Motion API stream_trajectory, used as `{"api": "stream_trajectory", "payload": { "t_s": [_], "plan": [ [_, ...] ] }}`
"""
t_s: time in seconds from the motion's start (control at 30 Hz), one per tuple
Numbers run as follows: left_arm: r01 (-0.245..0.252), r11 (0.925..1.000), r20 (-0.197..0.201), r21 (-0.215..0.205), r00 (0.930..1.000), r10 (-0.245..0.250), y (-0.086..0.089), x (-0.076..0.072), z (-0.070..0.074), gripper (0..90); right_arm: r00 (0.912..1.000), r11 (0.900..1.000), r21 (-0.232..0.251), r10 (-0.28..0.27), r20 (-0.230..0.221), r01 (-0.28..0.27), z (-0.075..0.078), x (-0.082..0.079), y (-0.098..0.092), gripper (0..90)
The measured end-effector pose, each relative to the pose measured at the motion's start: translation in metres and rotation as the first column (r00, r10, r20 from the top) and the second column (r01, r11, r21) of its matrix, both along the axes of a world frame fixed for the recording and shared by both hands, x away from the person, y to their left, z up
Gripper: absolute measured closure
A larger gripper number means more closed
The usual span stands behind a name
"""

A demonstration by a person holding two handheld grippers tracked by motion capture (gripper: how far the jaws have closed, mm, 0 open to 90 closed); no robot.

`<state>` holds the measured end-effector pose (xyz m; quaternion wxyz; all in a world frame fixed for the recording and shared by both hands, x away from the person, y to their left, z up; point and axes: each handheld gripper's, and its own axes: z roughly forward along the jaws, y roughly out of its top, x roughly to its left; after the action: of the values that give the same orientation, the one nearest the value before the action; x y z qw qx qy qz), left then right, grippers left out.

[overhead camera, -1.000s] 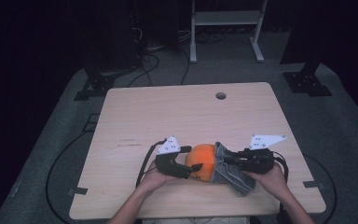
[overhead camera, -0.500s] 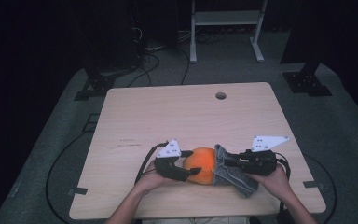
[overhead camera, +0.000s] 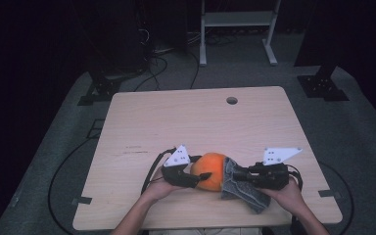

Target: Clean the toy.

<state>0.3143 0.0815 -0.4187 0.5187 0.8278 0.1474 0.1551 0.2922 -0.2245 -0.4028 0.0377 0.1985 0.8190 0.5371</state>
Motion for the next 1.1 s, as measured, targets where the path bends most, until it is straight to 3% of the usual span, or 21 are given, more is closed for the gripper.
{"api": "stream_trajectory", "payload": {
  "t_s": [0.07, 0.17, 0.2, 0.23, 0.33, 0.4, 0.57, 0.77, 0.87, 0.97, 1.03, 1.1],
  "plan": [
    [-0.004, 1.0, 0.051, 0.004, 0.9987, 0.004, -0.004, -0.001, -0.001, 36.1, 0.9992, 1.0, 0.015, -0.011, 0.039, 0.01, 0.008, 0.002, 0.005, 77.9],
    [0.01, 0.9996, 0.057, 0.028, 0.9983, -0.012, -0.007, 0.001, -0.006, 35.4, 0.9977, 1.0, 0.007, -0.021, 0.065, 0.021, 0.01, 0.013, 0.019, 77.9],
    [0.014, 0.9995, 0.033, 0.028, 0.9993, -0.015, -0.006, 0.002, -0.008, 33.7, 0.9978, 1.0, -0.007, -0.021, 0.063, 0.021, 0.008, 0.017, 0.025, 77.9],
    [0.027, 0.9995, -0.019, 0.018, 0.9995, -0.027, -0.003, 0.006, -0.009, 28.9, 0.998, 0.999, -0.028, -0.018, 0.061, 0.02, 0.004, 0.021, 0.029, 77.9],
    [-0.005, 0.9979, -0.17, -0.064, 0.9854, -0.006, 0.011, 0.017, -0.012, 17.5, 0.9997, 1.0, -0.011, -0.002, 0.023, 0.002, -0.008, 0.026, 0.037, 78.0],
    [-0.022, 0.9986, -0.204, -0.048, 0.9788, 0.012, 0.014, 0.02, -0.014, 17.6, 0.9994, 1.0, -0.024, 0.008, 0.033, -0.007, -0.011, 0.024, 0.042, 77.9],
    [-0.018, 0.9998, -0.176, -0.001, 0.9842, 0.017, 0.013, 0.016, -0.018, 22.8, 0.9994, 0.999, -0.049, 0.0, 0.035, 0.001, -0.013, 0.021, 0.036, 77.9],
    [-0.002, 0.9999, -0.165, 0.016, 0.9863, 0.005, 0.016, 0.014, -0.022, 23.5, 0.9961, 0.994, -0.061, -0.088, 0.004, 0.088, -0.031, 0.018, 0.006, 77.6],
    [0.004, 0.9996, -0.172, 0.028, 0.9851, 0.001, 0.02, 0.013, -0.024, 23.7, 0.9909, 0.987, -0.098, -0.134, -0.02, 0.131, -0.037, 0.018, -0.007, 77.6],
    [0.011, 0.9992, -0.174, 0.039, 0.9847, -0.004, 0.022, 0.012, -0.025, 24.0, 0.9905, 0.99, -0.039, -0.133, -0.033, 0.132, -0.032, 0.016, -0.012, 77.5],
    [0.015, 0.9985, -0.165, 0.053, 0.9863, -0.006, 0.021, 0.011, -0.025, 24.0, 0.9938, 0.994, 0.007, -0.108, -0.027, 0.108, -0.024, 0.016, -0.007, 77.4],
    [0.017, 0.9982, -0.165, 0.057, 0.9862, -0.008, 0.021, 0.01, -0.025, 24.1, 0.9966, 0.996, 0.024, -0.082, -0.005, 0.082, -0.017, 0.017, 0.003, 77.3]
  ]
}}
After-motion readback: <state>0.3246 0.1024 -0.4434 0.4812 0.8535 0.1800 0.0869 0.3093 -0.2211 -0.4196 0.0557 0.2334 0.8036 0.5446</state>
